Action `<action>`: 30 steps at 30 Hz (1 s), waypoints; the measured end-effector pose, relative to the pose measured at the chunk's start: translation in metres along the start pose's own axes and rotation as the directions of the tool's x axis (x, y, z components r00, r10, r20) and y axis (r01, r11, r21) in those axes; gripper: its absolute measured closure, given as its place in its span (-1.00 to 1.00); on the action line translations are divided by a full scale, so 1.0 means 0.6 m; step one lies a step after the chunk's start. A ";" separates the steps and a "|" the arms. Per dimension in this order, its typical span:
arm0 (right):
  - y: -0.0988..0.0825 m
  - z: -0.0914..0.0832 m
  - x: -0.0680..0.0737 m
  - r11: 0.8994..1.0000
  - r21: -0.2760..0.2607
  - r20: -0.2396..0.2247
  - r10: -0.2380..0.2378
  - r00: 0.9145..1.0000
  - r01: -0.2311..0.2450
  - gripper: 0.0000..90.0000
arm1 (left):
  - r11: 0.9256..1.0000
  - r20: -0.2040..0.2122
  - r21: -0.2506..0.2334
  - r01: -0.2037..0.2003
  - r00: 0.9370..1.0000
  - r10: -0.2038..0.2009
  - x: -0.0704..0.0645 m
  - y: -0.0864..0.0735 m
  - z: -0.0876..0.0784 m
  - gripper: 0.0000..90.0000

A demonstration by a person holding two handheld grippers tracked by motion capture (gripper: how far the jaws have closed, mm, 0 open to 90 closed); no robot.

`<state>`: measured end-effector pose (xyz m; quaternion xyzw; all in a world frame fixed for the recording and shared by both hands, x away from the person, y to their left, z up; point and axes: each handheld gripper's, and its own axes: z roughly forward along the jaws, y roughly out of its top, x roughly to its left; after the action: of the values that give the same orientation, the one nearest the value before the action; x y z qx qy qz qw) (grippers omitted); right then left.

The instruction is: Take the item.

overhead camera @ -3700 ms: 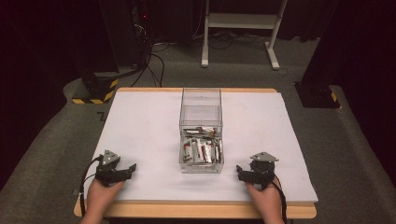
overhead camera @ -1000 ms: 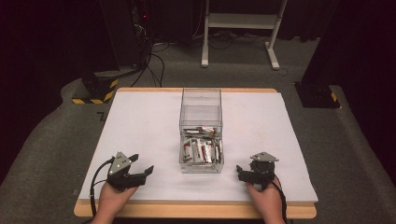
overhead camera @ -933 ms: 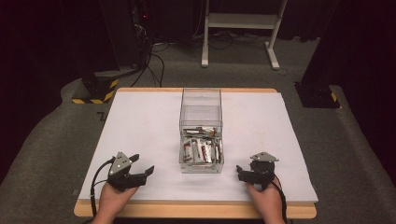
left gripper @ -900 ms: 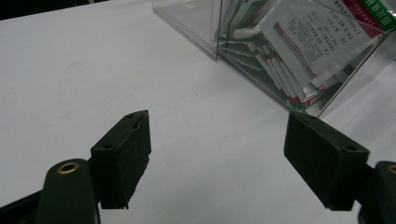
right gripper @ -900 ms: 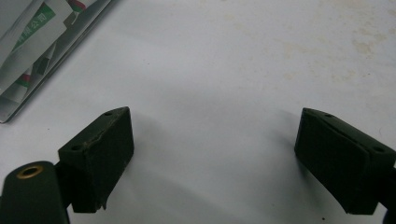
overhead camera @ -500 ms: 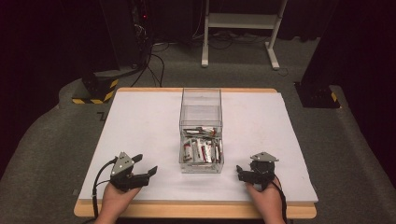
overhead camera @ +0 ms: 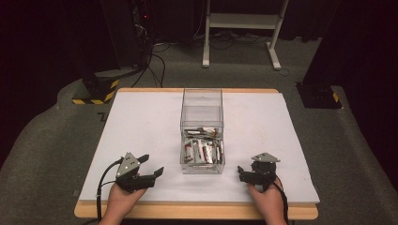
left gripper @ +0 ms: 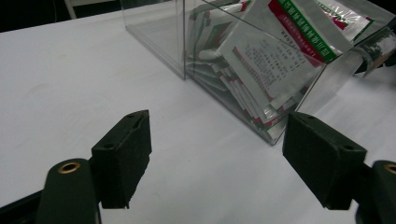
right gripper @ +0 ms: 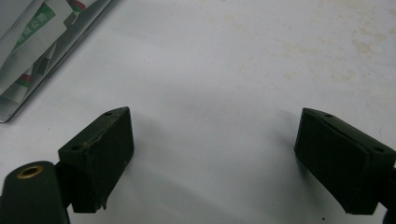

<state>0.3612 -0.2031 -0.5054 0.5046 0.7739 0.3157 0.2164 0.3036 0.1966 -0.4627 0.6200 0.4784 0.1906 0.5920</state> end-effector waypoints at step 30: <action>0.000 0.000 0.000 1.000 0.000 -0.001 0.000 1.000 0.000 -0.74 | 0.998 0.071 -0.049 -0.031 0.997 0.035 -0.048 0.027 0.017 -0.44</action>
<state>0.3612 -0.2031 -0.5054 0.5046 0.7739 0.3159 0.2162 0.3044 0.1699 -0.4405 0.6199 0.4419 0.1894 0.6201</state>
